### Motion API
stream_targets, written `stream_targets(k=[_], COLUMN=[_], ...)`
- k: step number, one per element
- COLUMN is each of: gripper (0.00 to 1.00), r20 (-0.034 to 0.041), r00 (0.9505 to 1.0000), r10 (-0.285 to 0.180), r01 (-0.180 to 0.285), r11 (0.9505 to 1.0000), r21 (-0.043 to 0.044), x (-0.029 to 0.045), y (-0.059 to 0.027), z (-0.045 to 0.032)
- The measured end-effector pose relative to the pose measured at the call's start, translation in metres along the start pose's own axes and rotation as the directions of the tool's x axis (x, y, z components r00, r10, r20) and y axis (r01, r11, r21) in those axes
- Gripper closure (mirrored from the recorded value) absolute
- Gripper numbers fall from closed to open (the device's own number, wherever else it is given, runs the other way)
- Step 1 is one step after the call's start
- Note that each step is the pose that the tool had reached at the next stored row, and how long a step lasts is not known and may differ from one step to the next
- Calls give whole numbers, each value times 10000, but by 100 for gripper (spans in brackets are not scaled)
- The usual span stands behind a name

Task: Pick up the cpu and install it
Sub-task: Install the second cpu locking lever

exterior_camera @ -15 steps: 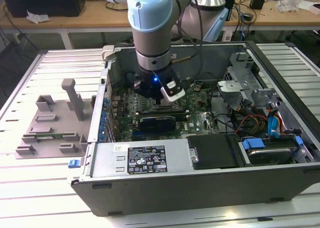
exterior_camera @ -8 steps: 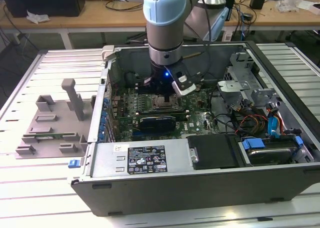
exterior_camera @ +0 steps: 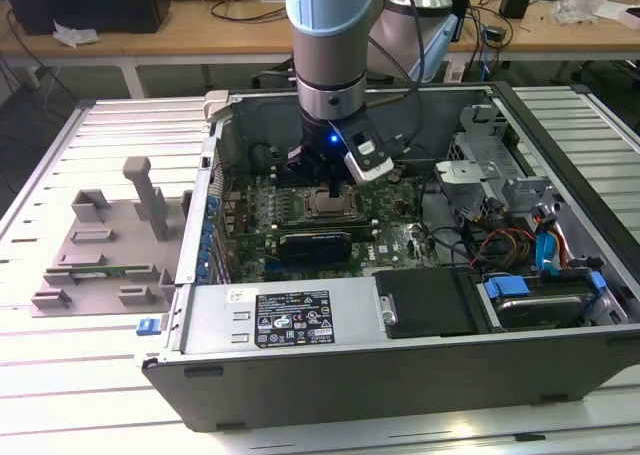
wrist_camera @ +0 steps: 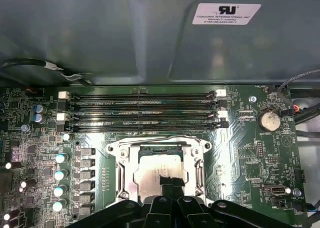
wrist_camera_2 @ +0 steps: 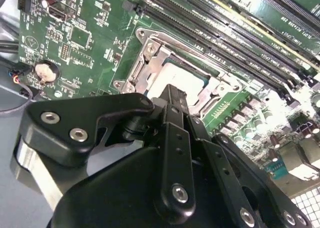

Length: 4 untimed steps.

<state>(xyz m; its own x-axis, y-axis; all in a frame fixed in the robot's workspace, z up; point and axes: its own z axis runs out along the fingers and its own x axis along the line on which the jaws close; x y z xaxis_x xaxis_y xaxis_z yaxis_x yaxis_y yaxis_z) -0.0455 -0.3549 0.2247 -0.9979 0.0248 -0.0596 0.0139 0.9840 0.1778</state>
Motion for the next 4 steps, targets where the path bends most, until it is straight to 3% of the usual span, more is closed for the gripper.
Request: stream_targets(k=[4], gripper=[89], r20=[-1], r00=[10000], r10=[1], r01=[-1], r11=[10000], r21=[2], x=[-1], y=[0], z=[-1])
